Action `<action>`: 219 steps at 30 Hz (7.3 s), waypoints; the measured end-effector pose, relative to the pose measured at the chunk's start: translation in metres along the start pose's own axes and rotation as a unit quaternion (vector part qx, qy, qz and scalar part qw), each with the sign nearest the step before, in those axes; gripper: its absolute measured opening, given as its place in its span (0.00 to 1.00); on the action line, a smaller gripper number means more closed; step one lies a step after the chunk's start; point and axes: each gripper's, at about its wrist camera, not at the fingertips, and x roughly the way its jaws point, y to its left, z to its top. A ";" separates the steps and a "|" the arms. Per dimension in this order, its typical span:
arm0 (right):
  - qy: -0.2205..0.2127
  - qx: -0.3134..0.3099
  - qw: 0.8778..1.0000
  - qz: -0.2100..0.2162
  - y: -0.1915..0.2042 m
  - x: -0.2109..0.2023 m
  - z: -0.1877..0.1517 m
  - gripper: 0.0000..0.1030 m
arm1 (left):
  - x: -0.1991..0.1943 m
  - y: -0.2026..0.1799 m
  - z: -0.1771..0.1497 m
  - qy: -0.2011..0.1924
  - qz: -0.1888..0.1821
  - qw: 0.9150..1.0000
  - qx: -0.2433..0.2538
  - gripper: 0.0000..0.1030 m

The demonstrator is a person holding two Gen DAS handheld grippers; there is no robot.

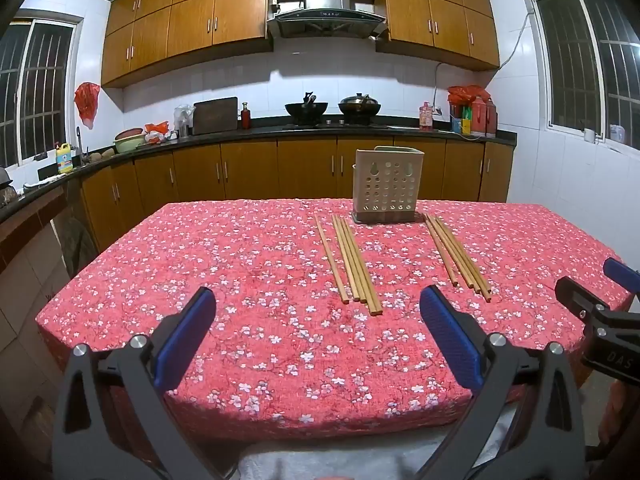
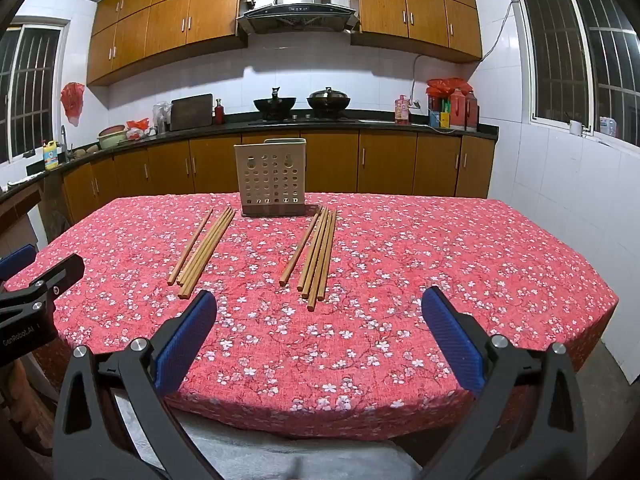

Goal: Organize utensils

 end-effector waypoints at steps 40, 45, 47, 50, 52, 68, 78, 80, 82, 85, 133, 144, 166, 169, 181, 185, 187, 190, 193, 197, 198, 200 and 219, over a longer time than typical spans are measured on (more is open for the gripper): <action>0.002 0.001 1.000 0.000 0.000 0.000 0.000 0.98 | 0.000 0.000 0.000 0.003 -0.001 1.000 -0.001 0.96; 0.002 0.001 1.000 0.000 0.000 0.000 0.000 0.98 | 0.000 0.000 0.000 0.003 -0.001 1.000 -0.001 0.96; 0.002 0.001 1.000 0.000 0.000 0.000 0.000 0.98 | 0.000 0.000 0.000 0.003 -0.001 1.000 -0.001 0.96; 0.002 0.001 1.000 0.000 0.000 0.000 0.000 0.98 | 0.000 0.000 0.000 0.003 -0.001 1.000 -0.001 0.96; 0.002 0.001 1.000 0.000 0.000 0.000 0.000 0.98 | 0.000 0.000 0.000 0.004 -0.001 1.000 -0.001 0.96; 0.003 0.002 1.000 0.000 0.000 0.001 -0.001 0.98 | 0.004 0.001 -0.001 0.005 -0.001 1.000 -0.001 0.96; 0.004 0.002 1.000 0.000 0.001 0.001 -0.001 0.98 | 0.007 0.002 -0.001 0.006 -0.001 1.000 -0.001 0.96; 0.006 0.003 1.000 0.001 0.001 0.001 -0.001 0.98 | 0.008 0.002 0.000 0.007 -0.001 1.000 -0.002 0.96; 0.011 0.004 1.000 0.003 0.000 0.004 0.000 0.98 | 0.012 0.004 0.003 0.011 -0.001 1.000 -0.003 0.96; 0.029 0.009 1.000 0.003 -0.002 0.015 -0.001 0.98 | 0.025 0.011 0.002 0.028 0.001 1.000 -0.013 0.96; 0.256 0.077 0.964 -0.006 -0.051 0.236 0.041 0.08 | 0.246 0.017 0.035 0.280 -0.083 0.956 -0.025 0.22; 0.251 0.050 0.967 0.002 -0.047 0.234 0.041 0.08 | 0.265 0.009 0.034 0.276 -0.052 0.960 0.018 0.08; 0.226 0.064 0.972 0.011 -0.069 0.222 0.034 0.09 | 0.247 0.062 0.026 0.239 -0.058 0.969 -0.020 0.11; 0.223 0.053 0.973 0.007 -0.066 0.222 0.034 0.08 | 0.244 0.058 0.024 0.240 -0.051 0.969 -0.012 0.11; 0.156 0.056 0.986 0.008 -0.076 0.188 0.069 0.08 | 0.221 0.060 0.038 0.233 -0.046 0.971 0.000 0.07; 0.128 0.059 0.990 0.008 -0.082 0.175 0.084 0.08 | 0.203 0.069 0.056 0.203 -0.047 0.978 -0.009 0.07; 0.128 0.055 0.990 0.013 -0.082 0.175 0.086 0.08 | 0.196 0.071 0.064 0.190 -0.049 0.980 -0.011 0.07; 0.159 0.049 0.986 0.026 -0.077 0.186 0.075 0.09 | 0.194 0.072 0.066 0.187 -0.045 0.981 -0.006 0.07; 0.186 0.056 0.981 0.030 -0.074 0.194 0.059 0.33 | 0.199 0.071 0.059 0.200 -0.044 0.979 -0.007 0.07; 0.214 0.046 0.975 0.021 -0.071 0.206 0.045 0.31 | 0.206 0.067 0.049 0.216 -0.044 0.975 -0.010 0.07; 0.224 0.039 0.974 0.019 -0.069 0.210 0.041 0.26 | 0.207 0.067 0.047 0.219 -0.044 0.975 -0.010 0.07; 0.234 0.038 0.971 0.016 -0.069 0.211 0.035 0.18 | 0.208 0.066 0.043 0.222 -0.044 0.974 -0.011 0.07; 0.087 0.065 0.994 0.019 -0.088 0.141 0.096 0.07 | 0.160 0.066 0.093 0.125 -0.040 0.991 -0.012 0.07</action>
